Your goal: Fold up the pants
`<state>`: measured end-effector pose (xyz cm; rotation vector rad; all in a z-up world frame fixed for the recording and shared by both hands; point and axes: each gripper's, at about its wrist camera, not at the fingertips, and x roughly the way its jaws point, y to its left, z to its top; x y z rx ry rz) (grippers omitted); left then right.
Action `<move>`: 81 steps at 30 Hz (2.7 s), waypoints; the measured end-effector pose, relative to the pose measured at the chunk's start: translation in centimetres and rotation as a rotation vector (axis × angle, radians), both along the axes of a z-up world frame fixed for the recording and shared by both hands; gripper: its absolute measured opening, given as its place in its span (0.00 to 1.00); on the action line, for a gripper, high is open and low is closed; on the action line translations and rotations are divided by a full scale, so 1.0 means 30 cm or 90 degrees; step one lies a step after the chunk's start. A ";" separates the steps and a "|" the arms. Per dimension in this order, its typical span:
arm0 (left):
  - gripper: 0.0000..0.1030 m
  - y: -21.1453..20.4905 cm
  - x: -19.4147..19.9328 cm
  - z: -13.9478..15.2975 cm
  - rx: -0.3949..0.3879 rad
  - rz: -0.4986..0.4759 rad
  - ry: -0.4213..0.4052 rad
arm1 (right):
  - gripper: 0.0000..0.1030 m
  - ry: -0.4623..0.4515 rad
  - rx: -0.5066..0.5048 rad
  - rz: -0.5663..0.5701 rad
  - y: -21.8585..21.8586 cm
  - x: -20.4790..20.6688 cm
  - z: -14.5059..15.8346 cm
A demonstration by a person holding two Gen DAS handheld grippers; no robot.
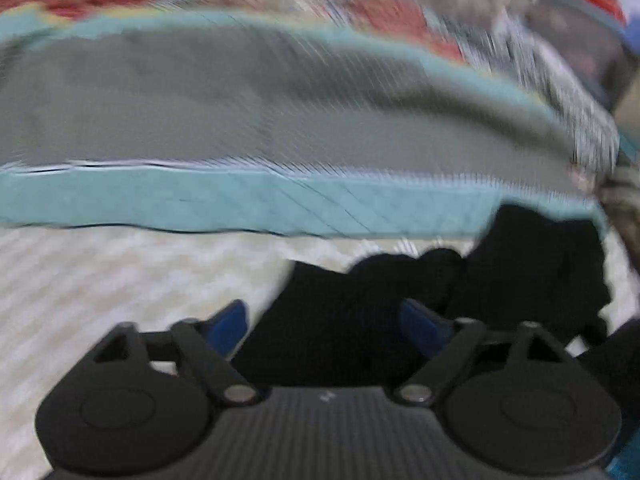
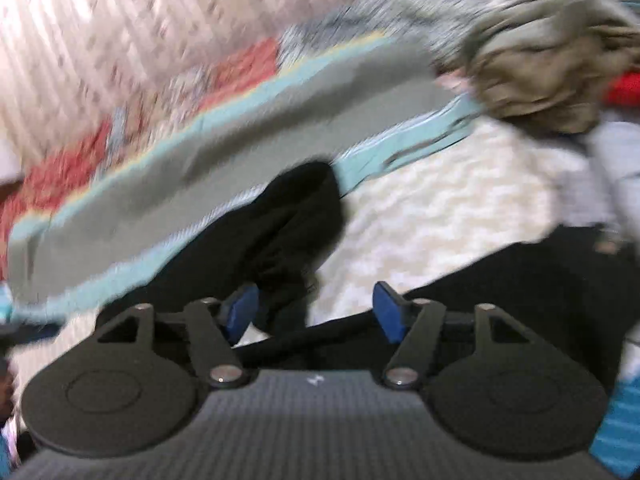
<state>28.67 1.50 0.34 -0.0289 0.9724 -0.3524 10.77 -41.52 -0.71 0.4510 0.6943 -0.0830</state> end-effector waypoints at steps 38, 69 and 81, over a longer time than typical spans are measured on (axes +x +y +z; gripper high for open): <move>0.19 0.485 0.049 0.135 -0.012 0.342 -0.162 | 0.54 0.045 0.192 -0.245 -0.176 0.102 -0.075; 0.18 0.627 -0.250 0.401 -0.171 0.413 -0.225 | 0.07 -0.238 0.233 -0.310 -0.245 -0.178 0.348; 0.33 0.441 0.271 0.076 -0.041 0.429 -0.053 | 0.32 -0.085 0.002 -0.243 -0.306 0.516 0.211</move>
